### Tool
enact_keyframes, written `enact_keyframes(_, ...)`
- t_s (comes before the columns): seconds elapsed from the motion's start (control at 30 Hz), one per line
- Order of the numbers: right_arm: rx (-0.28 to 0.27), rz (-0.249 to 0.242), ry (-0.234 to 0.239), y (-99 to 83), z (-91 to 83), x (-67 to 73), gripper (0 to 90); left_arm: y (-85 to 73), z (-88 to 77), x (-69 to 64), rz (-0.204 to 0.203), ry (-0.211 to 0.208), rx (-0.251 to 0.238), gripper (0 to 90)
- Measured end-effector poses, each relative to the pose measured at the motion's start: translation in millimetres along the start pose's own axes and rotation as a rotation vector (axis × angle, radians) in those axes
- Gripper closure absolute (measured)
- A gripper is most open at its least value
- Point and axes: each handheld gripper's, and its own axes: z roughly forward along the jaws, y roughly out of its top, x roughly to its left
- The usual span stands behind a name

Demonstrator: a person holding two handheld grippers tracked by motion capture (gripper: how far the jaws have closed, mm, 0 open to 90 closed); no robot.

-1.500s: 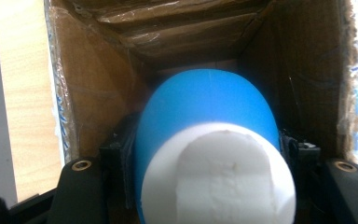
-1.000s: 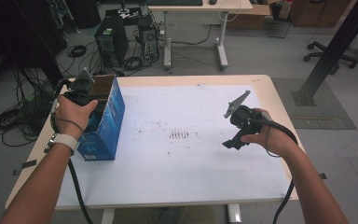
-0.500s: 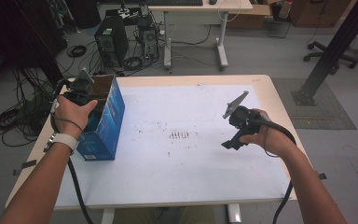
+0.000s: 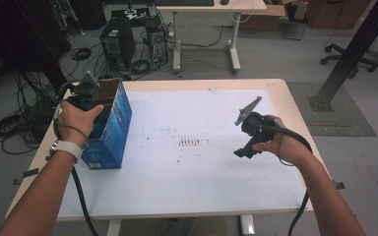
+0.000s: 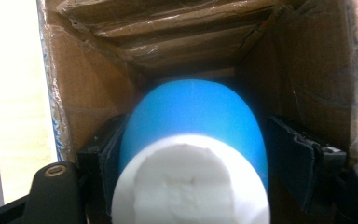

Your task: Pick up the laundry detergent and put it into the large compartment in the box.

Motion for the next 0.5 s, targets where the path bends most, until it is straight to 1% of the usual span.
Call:
enact_keyframes(0.13, -0.002, -0.001, 0.001, 0.0, -0.3, 0.6, 8.0, -0.2, -0.9, 0.1, 0.0, -0.001, -0.003, 24.8)
enact_keyframes(0.37, -0.004, 0.003, -0.001, -2.1, -1.5, 1.0, 7.9, -0.9, -3.6, -1.3, 0.016, 0.005, -0.013, 23.8)
enact_keyframes(0.5, -0.006, 0.0, -0.002, -1.9, -1.4, 1.9, 8.0, -1.3, -5.5, -2.2, 0.011, 0.012, -0.024, 23.7)
